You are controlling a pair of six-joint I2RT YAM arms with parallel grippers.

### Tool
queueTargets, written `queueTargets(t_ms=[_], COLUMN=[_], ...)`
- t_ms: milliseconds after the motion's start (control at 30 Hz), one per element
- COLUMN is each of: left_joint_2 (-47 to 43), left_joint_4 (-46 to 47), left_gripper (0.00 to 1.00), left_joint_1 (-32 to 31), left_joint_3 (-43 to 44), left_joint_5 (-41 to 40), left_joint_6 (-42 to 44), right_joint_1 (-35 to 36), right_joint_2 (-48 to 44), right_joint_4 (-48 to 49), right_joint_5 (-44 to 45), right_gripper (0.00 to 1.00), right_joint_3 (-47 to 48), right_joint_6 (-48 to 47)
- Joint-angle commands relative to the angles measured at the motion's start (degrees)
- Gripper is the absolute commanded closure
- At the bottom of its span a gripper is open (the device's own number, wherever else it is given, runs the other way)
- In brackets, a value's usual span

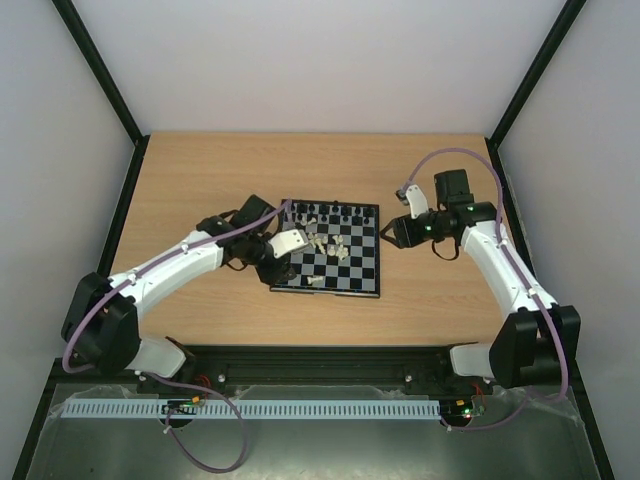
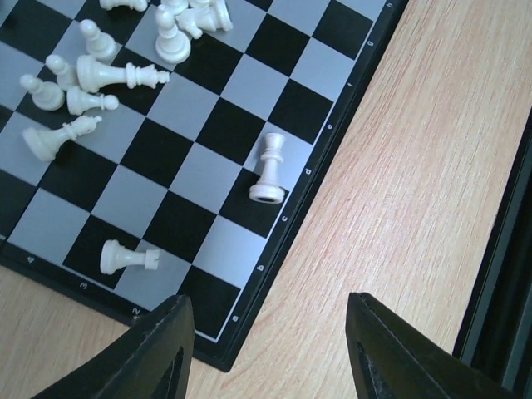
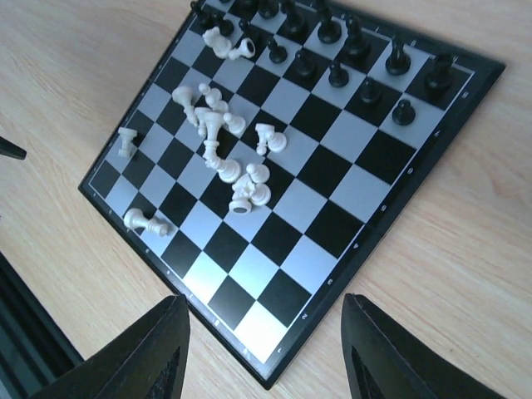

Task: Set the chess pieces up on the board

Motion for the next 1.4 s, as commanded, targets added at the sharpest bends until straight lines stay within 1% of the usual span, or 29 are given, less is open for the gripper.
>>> queueTargets(t_ms=[0, 100, 233, 300, 400, 567, 867, 1133, 1367], left_joint_2=[-1.0, 1.2, 4.9, 6.4, 9.3, 13.1, 17.7, 19.7, 20.0], left_joint_4=[3.3, 5.5, 7.3, 8.3, 9.1, 11.5, 14.1, 15.3, 15.6], left_gripper=[0.47, 0.51, 0.55, 0.56, 0.55, 0.52, 0.52, 0.56, 0.55], left_joint_1=[-2.3, -3.4, -3.8, -3.9, -4.7, -6.8, -7.8, -7.8, -7.8], left_joint_3=[-2.3, -3.2, -1.1, -0.1, 1.1, 2.3, 3.2, 3.9, 4.5], left_joint_5=[-3.1, -4.8, -6.0, -5.6, -4.0, -4.8, -7.2, -8.1, -7.0], left_joint_6=[-1.4, -1.3, -1.8, -1.4, 0.4, 2.6, 3.2, 3.8, 4.2], right_joint_1=[0.3, 0.3, 0.3, 0.3, 0.3, 0.3, 0.3, 0.3, 0.2], right_joint_2=[-2.2, -3.5, -5.1, -5.5, -5.8, -5.7, -5.2, -5.1, -5.2], right_joint_4=[-1.4, -1.5, -1.4, -1.1, -0.8, -1.3, -1.0, -0.6, -0.2], right_joint_5=[-1.9, -0.9, 0.2, 0.5, 1.5, 2.4, 2.8, 3.6, 4.1], right_gripper=[0.49, 0.49, 0.49, 0.49, 0.49, 0.49, 0.49, 0.49, 0.49], right_joint_3=[-2.2, -3.1, -4.2, -4.8, -5.6, -5.7, -5.9, -6.5, -7.4], right_joint_6=[0.9, 0.8, 0.5, 0.5, 0.4, 0.1, 0.2, 0.2, 0.0])
